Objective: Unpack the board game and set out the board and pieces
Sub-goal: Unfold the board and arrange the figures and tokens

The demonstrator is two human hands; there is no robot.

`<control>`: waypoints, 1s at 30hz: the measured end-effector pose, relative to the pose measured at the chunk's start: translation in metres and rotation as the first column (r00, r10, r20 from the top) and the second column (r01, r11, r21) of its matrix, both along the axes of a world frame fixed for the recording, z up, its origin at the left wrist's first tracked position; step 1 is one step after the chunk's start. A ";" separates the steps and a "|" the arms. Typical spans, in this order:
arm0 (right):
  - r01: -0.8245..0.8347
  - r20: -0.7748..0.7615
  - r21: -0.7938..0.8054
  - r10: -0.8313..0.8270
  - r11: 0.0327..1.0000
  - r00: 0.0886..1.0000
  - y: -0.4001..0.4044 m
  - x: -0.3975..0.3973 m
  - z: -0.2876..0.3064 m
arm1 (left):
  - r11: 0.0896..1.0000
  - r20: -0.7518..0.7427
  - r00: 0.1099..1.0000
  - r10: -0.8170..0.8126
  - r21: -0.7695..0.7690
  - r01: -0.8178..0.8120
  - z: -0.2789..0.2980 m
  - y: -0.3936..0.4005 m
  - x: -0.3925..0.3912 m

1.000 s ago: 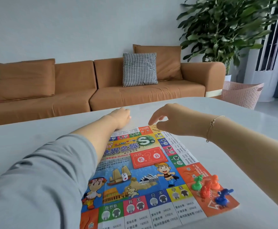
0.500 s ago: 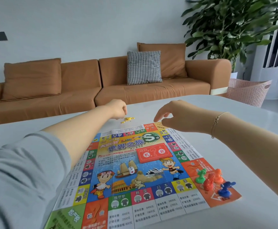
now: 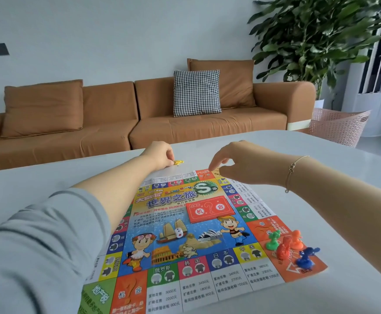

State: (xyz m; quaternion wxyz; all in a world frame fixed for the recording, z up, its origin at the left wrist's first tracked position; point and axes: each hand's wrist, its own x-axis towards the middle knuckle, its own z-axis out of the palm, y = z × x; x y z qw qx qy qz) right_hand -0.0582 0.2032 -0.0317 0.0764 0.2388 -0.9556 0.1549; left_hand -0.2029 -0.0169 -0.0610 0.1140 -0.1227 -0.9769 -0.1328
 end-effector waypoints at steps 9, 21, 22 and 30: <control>0.031 -0.031 -0.014 -0.032 0.999 0.999 -0.007 0.029 0.008 | 1.000 -0.032 0.999 0.025 -0.009 -0.025 0.025 -0.005 0.052; 0.023 -0.035 0.021 -0.022 1.000 0.999 -0.017 0.181 0.042 | 0.987 0.049 0.997 -0.054 -0.149 0.060 0.074 0.014 0.231; 0.018 -0.032 0.016 -0.018 1.000 0.999 -0.018 0.191 0.043 | 0.985 0.058 0.997 -0.047 -0.165 0.056 0.074 0.012 0.245; -0.044 -0.031 0.001 0.044 0.999 0.999 -0.035 0.260 0.044 | 0.990 0.038 0.999 0.010 -0.143 -0.005 0.062 -0.019 0.346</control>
